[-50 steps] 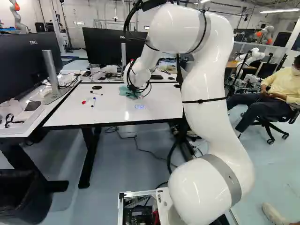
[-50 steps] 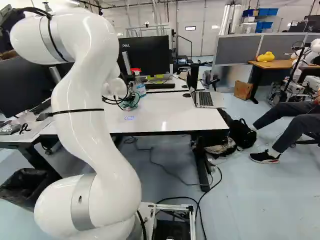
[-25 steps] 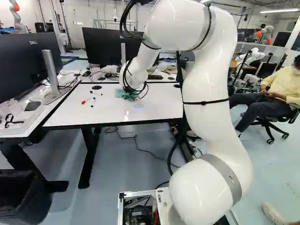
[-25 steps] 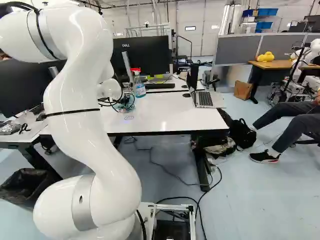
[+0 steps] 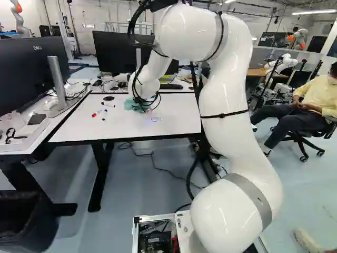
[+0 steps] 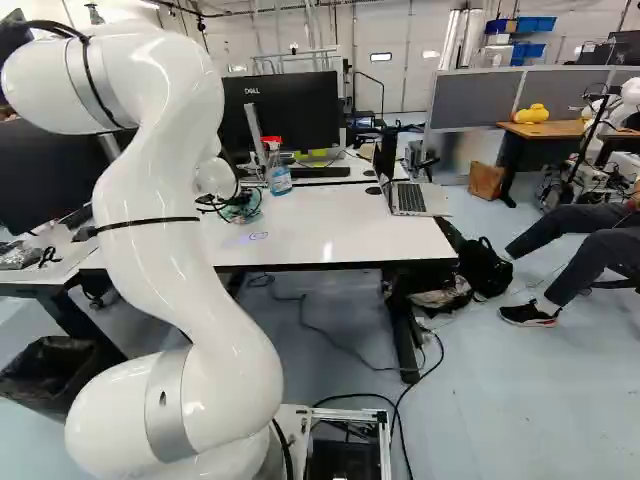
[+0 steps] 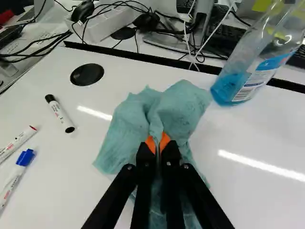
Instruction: Clean the table with the green towel
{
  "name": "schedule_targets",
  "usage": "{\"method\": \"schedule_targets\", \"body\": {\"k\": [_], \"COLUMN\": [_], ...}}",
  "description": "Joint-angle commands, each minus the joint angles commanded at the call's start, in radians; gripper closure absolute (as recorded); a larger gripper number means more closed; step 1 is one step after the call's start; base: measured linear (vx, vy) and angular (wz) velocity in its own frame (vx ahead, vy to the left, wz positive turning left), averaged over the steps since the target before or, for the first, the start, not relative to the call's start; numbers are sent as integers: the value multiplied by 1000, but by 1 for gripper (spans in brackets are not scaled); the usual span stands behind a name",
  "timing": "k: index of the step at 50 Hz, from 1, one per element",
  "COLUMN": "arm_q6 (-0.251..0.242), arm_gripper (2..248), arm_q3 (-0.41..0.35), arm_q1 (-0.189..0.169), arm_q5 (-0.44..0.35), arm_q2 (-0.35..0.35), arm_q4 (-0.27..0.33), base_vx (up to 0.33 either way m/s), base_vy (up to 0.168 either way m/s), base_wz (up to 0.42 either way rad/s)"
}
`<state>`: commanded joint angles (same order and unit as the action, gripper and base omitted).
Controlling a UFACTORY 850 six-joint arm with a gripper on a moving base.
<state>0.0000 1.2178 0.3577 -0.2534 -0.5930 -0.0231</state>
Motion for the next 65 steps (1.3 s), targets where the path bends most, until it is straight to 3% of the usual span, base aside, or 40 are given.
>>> {"method": "schedule_targets", "body": {"k": [21, 45, 65], "arm_q6": [0, 0, 0], "arm_gripper": [220, 220, 220], "arm_q3": [66, 2, -93], "arm_q1": [-38, -90, -66], "arm_q5": [0, 0, 0], "arm_q2": [-48, -1, 69], "arm_q4": [0, 0, 0], "base_vx": [0, 0, 0], "base_vy": [0, 0, 0], "base_wz": [0, 0, 0]}}
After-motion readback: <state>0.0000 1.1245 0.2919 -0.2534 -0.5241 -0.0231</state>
